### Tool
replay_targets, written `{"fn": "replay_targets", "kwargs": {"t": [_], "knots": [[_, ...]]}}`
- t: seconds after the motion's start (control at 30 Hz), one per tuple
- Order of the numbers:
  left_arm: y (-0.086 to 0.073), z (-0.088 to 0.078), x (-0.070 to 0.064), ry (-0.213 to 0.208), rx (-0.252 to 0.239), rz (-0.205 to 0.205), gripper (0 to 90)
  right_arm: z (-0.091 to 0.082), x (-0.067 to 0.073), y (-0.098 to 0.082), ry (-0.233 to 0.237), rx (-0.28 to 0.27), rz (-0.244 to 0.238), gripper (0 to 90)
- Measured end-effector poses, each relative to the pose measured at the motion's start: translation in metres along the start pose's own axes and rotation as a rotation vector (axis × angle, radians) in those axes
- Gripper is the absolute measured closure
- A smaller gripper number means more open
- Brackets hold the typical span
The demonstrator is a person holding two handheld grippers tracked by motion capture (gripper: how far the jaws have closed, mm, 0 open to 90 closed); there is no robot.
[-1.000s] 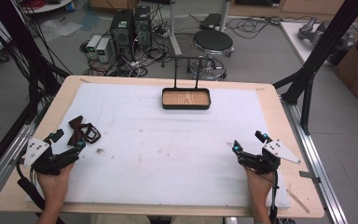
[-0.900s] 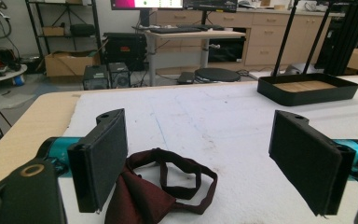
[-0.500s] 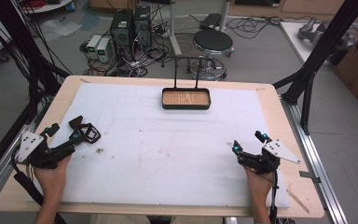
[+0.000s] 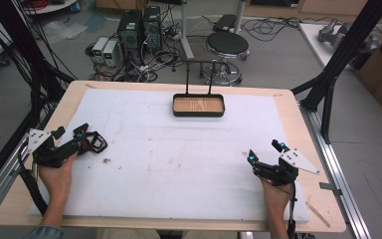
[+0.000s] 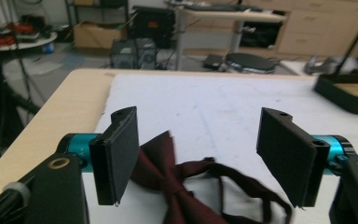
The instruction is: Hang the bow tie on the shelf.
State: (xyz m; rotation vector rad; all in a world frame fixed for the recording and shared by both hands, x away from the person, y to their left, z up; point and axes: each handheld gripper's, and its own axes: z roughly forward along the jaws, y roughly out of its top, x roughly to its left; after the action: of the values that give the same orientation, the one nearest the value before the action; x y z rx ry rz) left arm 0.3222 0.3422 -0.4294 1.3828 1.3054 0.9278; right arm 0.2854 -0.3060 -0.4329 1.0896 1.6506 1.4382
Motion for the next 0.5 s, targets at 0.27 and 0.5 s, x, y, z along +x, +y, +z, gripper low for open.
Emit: {"fn": "replay_targets", "kwargs": {"t": [0.27, 0.5], "knots": [[-0.006, 0.025, 0.011, -0.007, 0.123, -0.052, 33.3, 0.000, 0.000, 0.000, -0.001, -0.001, -0.007, 5.7], [-0.007, 0.034, 0.011, 0.005, 0.237, -0.085, 41.0, 0.000, 0.000, 0.000, -0.002, 0.001, -0.008, 5.7]]}}
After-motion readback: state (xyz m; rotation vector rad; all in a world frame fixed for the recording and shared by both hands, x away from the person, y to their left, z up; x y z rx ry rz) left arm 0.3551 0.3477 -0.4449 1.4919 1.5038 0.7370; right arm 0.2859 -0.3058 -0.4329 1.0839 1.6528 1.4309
